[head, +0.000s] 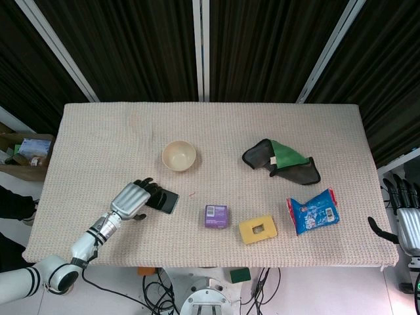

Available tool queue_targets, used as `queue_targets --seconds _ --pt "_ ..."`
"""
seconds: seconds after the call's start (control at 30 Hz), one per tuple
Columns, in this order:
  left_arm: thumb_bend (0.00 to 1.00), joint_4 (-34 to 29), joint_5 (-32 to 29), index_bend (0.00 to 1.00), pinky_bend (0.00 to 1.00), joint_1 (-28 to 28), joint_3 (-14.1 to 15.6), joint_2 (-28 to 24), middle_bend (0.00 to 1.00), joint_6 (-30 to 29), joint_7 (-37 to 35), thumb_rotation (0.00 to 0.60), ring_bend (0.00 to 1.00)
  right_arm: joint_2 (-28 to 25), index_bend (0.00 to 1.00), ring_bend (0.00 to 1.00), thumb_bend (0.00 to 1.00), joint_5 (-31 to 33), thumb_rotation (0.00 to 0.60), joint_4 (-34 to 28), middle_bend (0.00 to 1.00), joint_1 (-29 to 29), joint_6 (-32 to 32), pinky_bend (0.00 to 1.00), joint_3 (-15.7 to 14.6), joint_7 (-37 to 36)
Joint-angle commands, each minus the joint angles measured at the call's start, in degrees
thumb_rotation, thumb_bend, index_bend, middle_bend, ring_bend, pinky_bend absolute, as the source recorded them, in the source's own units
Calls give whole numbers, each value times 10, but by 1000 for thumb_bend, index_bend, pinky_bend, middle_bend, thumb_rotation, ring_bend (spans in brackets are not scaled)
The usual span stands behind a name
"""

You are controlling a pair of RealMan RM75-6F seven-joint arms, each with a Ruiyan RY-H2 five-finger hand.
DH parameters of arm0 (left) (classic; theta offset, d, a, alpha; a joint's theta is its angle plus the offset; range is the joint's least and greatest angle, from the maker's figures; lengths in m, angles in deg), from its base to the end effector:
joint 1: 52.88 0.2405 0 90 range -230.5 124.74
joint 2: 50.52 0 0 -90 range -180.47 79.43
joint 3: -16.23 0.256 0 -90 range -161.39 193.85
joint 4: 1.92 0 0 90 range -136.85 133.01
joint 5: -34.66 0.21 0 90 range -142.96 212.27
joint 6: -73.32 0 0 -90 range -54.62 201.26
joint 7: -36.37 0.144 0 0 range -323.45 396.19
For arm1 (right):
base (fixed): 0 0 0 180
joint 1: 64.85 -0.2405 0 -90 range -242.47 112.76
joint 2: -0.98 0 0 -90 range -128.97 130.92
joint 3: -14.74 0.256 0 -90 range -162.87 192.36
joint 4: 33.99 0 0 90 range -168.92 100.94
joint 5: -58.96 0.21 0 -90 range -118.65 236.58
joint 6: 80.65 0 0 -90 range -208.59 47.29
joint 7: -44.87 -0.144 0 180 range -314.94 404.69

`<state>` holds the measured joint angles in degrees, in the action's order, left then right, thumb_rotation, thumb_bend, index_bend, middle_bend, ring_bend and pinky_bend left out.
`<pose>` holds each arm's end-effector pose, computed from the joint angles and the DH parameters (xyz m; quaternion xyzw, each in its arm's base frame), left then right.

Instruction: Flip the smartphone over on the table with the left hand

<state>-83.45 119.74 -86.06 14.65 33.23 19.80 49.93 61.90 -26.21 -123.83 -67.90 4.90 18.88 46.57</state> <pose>-0.2161 0.2887 -0.0117 -0.8213 -0.3051 -0.3020 0.3757 -0.3281 -0.1764 0.1874 0.5987 -0.3514 0.3499 0.6290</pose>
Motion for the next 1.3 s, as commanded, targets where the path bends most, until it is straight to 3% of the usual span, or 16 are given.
queue_targets --seconds 0.03,0.9,1.07,1.3 --pt "120 1 -2 217 322 -2 1 1 229 0 -1 600 131 1 0 0 317 -1 514 0 0 0 -1 0 0 0" --pt "129 13 -27 229 321 -24 12 8 254 24 11 600 131 7 0 0 320 6 513 12 0 -1 -9 0 -3 -4" --pt "177 22 -29 227 322 -28 13 15 268 27 6 600 131 8 0 0 321 7 515 12 0 -1 -11 0 -3 -3" --pt "347 41 -25 281 338 -35 11 27 308 27 -13 600 155 7 0 0 321 10 515 13 0 -2 -14 0 -3 -2"
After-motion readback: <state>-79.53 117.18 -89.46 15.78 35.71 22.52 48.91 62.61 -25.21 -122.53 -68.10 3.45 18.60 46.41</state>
